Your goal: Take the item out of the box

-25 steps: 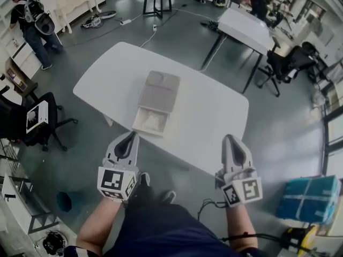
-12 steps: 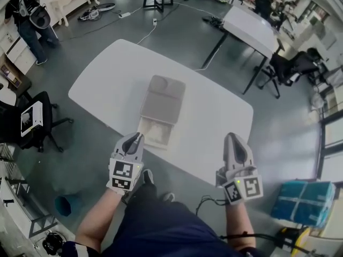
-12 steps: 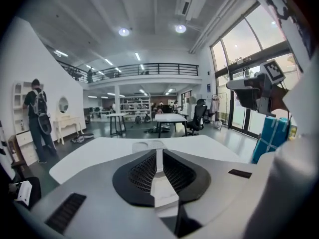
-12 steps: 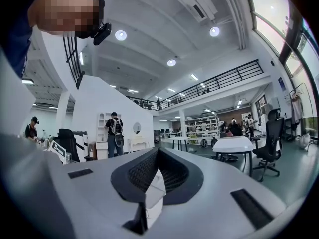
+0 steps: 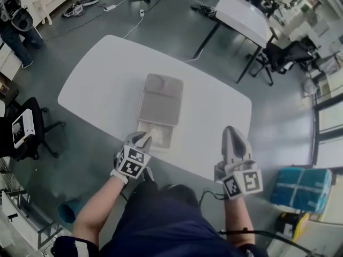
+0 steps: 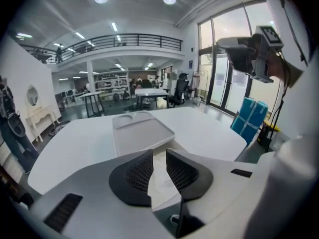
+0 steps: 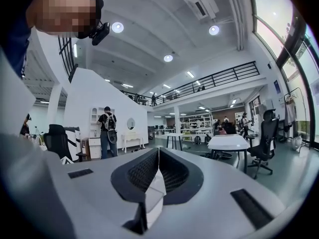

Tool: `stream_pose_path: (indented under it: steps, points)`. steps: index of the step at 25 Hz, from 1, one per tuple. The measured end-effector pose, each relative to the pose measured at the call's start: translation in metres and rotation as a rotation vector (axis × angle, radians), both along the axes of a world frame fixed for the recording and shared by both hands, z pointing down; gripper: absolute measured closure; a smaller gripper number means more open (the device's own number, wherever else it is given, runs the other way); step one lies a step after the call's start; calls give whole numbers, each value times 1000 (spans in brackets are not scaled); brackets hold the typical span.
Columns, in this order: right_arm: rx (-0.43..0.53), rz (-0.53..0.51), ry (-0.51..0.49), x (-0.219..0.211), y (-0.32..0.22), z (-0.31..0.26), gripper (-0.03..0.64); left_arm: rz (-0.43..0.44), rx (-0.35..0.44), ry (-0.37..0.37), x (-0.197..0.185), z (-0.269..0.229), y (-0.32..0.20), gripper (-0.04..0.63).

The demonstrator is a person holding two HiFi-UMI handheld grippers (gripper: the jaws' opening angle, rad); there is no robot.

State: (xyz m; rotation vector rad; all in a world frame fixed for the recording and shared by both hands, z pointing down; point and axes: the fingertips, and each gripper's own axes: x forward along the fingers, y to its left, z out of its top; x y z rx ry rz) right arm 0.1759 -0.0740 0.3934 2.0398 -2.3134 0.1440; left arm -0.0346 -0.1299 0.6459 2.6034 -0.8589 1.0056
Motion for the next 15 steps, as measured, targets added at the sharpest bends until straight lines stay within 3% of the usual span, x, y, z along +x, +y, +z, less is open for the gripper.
stream_pose_path:
  steps: [6, 10, 15]
  points:
    - [-28, -4, -9, 11, -10, 9, 597, 82, -63, -130, 26, 39, -6, 482]
    - [-41, -27, -23, 20, -19, 16, 598, 78, -111, -223, 31, 66, -13, 473]
    - [-33, -53, -38, 36, -30, 12, 597, 74, -207, -287, 41, 86, -13, 436]
